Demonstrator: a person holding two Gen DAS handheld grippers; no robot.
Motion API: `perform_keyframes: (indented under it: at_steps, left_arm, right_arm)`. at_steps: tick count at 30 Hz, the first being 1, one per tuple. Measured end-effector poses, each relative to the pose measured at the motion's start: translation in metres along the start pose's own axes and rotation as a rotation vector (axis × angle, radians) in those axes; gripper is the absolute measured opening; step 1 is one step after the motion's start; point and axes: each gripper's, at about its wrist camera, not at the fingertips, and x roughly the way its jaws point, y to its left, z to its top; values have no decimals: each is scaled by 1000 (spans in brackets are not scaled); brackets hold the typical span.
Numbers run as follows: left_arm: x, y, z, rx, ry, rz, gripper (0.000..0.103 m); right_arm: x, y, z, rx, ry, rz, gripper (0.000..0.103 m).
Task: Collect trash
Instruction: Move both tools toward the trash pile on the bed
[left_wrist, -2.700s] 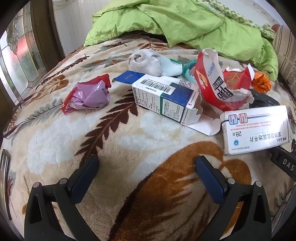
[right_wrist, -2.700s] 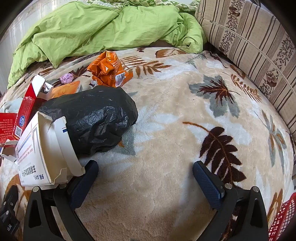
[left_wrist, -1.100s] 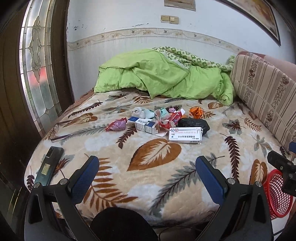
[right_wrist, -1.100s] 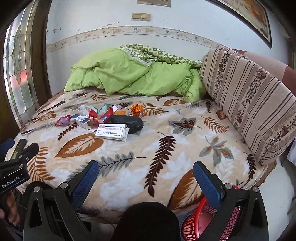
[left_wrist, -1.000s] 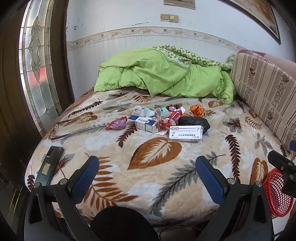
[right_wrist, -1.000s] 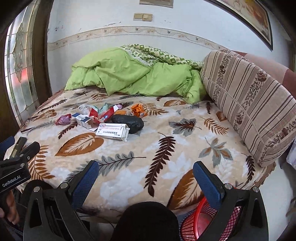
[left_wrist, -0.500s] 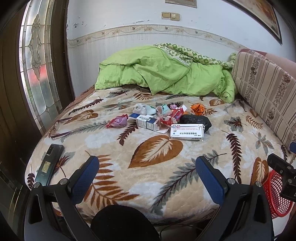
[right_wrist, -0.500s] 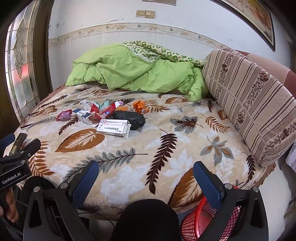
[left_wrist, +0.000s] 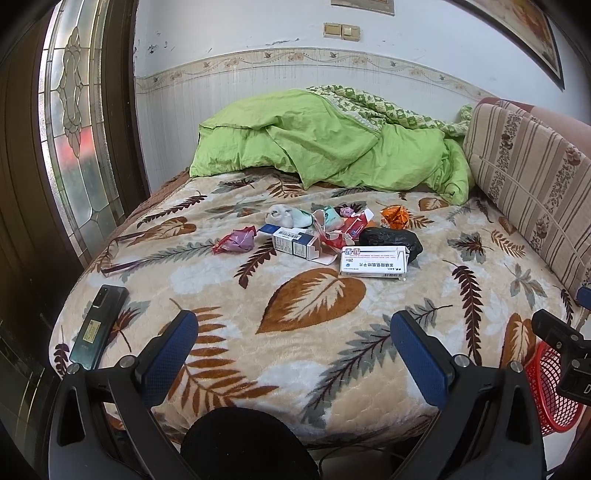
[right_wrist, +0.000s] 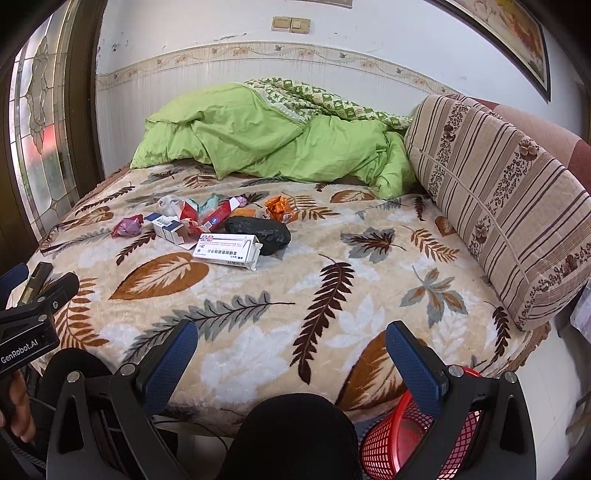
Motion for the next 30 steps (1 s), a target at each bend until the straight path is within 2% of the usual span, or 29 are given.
perform_keyframes:
  at_steps: [22, 25, 30]
  left_arm:
    - [5, 0, -6, -7, 23, -3, 103]
    - [11, 3, -7, -21, 46, -7, 103]
    - [25, 15, -4, -62, 90, -20, 103]
  right_arm:
    - [6, 2, 0, 1, 25, 11, 102]
    - [9, 2, -1, 5, 36, 32, 102]
    - [20, 3, -5, 22, 82, 115, 102]
